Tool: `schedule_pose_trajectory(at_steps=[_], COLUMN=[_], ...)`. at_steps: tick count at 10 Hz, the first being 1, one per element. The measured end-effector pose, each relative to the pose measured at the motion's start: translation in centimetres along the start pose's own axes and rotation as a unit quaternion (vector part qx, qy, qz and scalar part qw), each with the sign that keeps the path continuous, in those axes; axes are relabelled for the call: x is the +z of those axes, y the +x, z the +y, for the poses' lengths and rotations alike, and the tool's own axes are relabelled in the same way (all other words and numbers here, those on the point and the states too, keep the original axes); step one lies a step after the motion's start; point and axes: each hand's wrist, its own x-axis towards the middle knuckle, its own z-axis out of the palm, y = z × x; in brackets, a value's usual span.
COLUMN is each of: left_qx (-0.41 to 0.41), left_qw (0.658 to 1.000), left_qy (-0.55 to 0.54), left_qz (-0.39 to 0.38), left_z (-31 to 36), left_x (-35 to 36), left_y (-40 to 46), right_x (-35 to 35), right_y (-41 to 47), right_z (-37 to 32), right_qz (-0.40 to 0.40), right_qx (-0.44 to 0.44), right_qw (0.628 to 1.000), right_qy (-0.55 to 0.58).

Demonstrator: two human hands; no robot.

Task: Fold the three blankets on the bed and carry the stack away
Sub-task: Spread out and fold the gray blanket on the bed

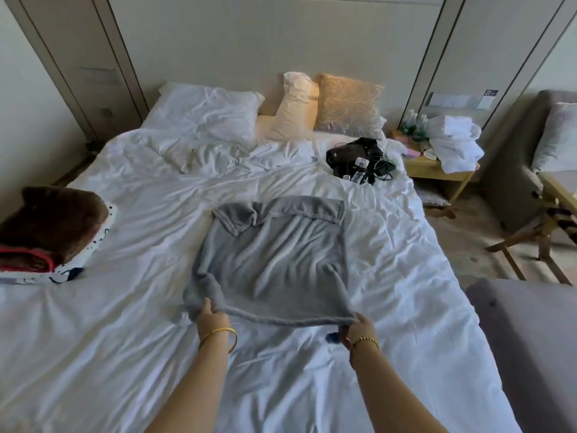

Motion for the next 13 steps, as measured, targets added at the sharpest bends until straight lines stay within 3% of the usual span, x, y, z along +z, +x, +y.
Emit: schedule_pose_trajectory(at_steps=[2, 3, 4, 5, 6, 7, 8, 9, 10, 11, 12, 13], left_qx=[0.048, 0.091, 0.175, 0.283, 0.358, 0.321, 0.091, 0.007, -0.023, -0.044, -0.103, -0.130], left_qw=[0.998, 0.996, 0.978, 0.936, 0.883, 0.886, 0.936, 0.909, 0.890, 0.881, 0.877, 0.889], left_qy=[0.036, 0.010, 0.027, 0.108, 0.188, 0.152, -0.172, -0.289, -0.348, -0.367, -0.333, -0.124], left_qz=[0.027, -0.025, -0.112, -0.179, -0.238, -0.298, -0.294, -0.302, -0.292, -0.296, -0.331, -0.422], left_z=[1.8, 3.4, 4.5, 5.2, 4.8, 4.7, 6.1, 6.2, 6.1, 6.2, 6.1, 4.9], left_x=[0.4, 1.8, 3.5, 4.7, 5.7, 6.2, 6.5, 6.4, 5.5, 5.3, 5.6, 6.0], left_y=[-2.9, -4.8, -7.1, -9.0, -10.1, -11.0, -11.8, -11.5, -11.9, -11.9, -11.8, -11.6], right_x=[-2.7, -2.0, 0.2, 2.5, 3.6, 2.5, 2.7, 2.5, 2.7, 3.1, 2.4, 1.7], right_y=[-0.4, -1.2, -2.1, -3.5, -3.3, -4.2, -3.2, -3.3, -4.4, -3.8, -4.0, -3.3], right_z=[-1.3, -3.6, -5.1, -4.4, -3.8, -5.8, -5.3, -5.5, -6.2, -5.9, -6.1, -6.2], right_qz=[0.051, 0.043, -0.012, -0.102, -0.206, -0.216, -0.230, -0.285, -0.206, -0.131, -0.125, -0.148], right_qx=[-0.009, -0.066, -0.170, -0.253, -0.149, 0.151, -0.123, -0.084, -0.157, -0.187, -0.166, -0.156], right_qw=[0.998, 0.996, 0.984, 0.943, 0.955, 0.900, 0.965, 0.955, 0.964, 0.973, 0.978, 0.976], right_qy=[0.029, 0.042, -0.041, -0.192, -0.155, 0.349, -0.026, 0.022, -0.055, -0.015, 0.011, 0.037])
